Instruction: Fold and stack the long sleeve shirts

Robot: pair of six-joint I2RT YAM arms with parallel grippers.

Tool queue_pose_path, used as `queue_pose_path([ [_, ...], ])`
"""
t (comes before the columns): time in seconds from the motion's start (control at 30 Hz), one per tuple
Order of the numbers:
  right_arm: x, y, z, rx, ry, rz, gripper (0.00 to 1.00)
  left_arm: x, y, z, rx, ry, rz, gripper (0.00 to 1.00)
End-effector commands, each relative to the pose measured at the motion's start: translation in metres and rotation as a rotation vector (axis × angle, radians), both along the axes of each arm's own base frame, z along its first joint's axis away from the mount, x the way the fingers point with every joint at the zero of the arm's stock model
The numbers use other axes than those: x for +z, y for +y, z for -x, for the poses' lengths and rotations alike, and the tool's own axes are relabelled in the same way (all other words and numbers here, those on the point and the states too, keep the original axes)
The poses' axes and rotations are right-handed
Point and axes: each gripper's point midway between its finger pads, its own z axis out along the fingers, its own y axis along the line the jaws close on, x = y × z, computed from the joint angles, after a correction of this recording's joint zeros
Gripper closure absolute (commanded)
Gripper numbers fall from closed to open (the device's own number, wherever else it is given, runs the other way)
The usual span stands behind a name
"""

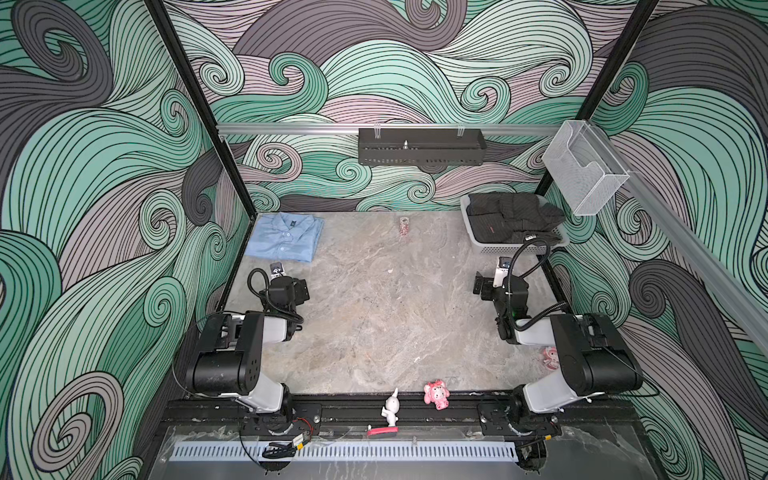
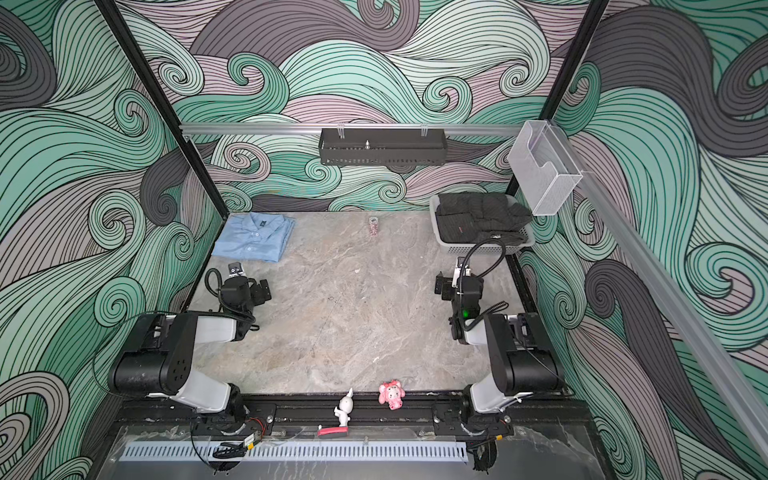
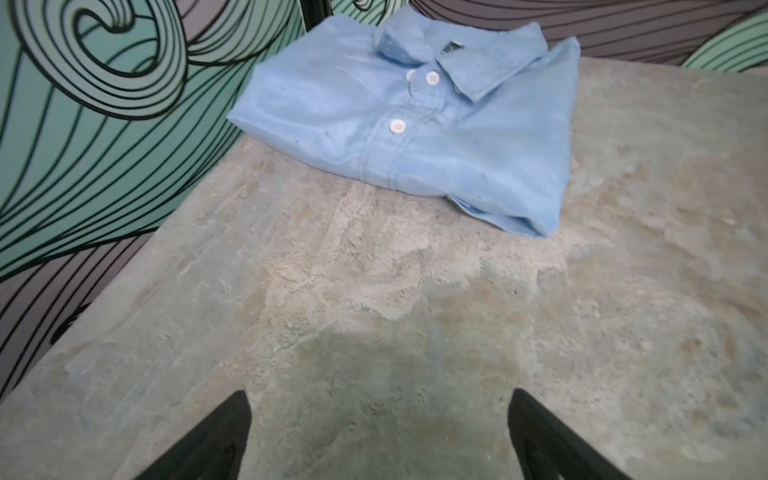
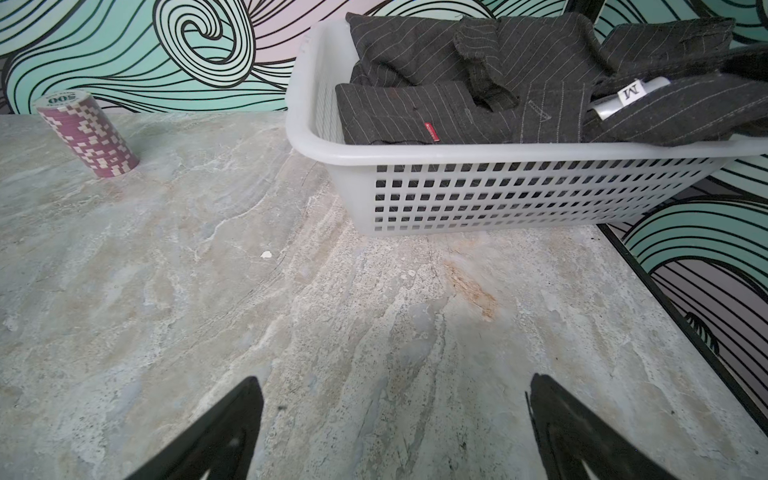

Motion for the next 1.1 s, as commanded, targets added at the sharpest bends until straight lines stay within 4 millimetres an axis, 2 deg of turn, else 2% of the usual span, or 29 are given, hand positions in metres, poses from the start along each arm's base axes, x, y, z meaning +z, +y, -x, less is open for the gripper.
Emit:
queue_pose_path([
  [0.0, 0.0072, -0.0067, -0.0016, -0.032, -0.021, -0.004, 0.0, 0.0264, -0.005, -0.0209, -0.047, -0.089, -0.016, 0.01],
  [1.07, 0.0063, -0.004, -0.003, -0.02, -0.013, -0.002, 0.0, 0.0262, -0.0049, -0.0194, -0.038, -0.077, -0.007, 0.01],
])
